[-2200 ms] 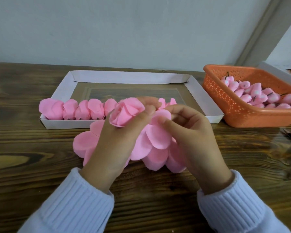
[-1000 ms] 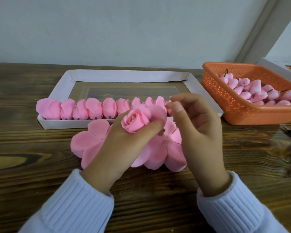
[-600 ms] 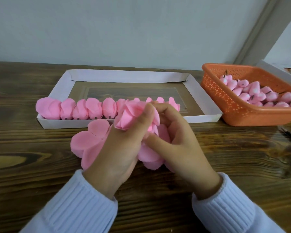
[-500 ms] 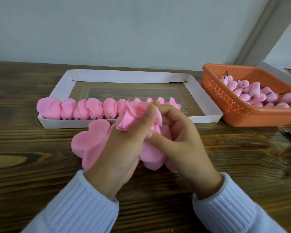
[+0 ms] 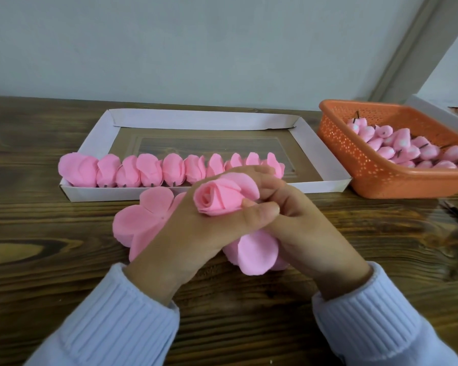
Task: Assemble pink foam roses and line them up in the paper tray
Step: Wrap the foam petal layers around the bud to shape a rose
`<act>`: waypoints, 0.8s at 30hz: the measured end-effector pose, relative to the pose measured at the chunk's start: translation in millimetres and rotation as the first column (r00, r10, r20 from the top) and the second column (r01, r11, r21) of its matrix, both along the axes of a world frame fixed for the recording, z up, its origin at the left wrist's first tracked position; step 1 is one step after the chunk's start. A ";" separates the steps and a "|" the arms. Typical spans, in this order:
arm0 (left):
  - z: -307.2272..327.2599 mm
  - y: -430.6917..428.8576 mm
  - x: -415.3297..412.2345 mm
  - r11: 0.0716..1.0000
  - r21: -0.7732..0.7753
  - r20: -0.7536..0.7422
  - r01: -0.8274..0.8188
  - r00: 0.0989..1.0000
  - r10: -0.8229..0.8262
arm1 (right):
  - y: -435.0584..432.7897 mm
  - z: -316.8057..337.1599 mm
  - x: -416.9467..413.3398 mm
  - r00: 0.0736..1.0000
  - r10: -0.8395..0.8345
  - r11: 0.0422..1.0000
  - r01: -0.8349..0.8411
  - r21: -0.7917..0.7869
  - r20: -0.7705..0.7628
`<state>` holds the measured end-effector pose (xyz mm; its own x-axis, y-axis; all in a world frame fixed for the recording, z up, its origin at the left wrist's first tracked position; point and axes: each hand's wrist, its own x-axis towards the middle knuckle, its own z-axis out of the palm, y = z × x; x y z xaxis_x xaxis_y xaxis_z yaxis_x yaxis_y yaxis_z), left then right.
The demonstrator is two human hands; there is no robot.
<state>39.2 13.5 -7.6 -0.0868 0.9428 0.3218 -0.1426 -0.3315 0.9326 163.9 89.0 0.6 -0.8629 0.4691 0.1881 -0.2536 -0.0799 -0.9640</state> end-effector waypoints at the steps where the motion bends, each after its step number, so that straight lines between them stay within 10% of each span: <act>1: -1.0 1.0 0.2 0.999 -0.001 -0.006 -0.045 0.999 0.045 | 0.6 -0.3 0.1 1.000 0.003 1.000 -0.003 0.018 0.003; 14: 6.2 1.7 1.5 0.957 -0.053 0.270 -0.286 0.918 0.290 | 10.9 1.1 -1.7 0.944 -0.299 0.887 0.329 -0.323 0.141; 24: 0.8 3.5 4.9 0.968 0.100 0.016 -0.231 0.973 0.231 | 6.0 -0.3 0.4 0.966 -0.226 0.886 0.257 -0.386 0.124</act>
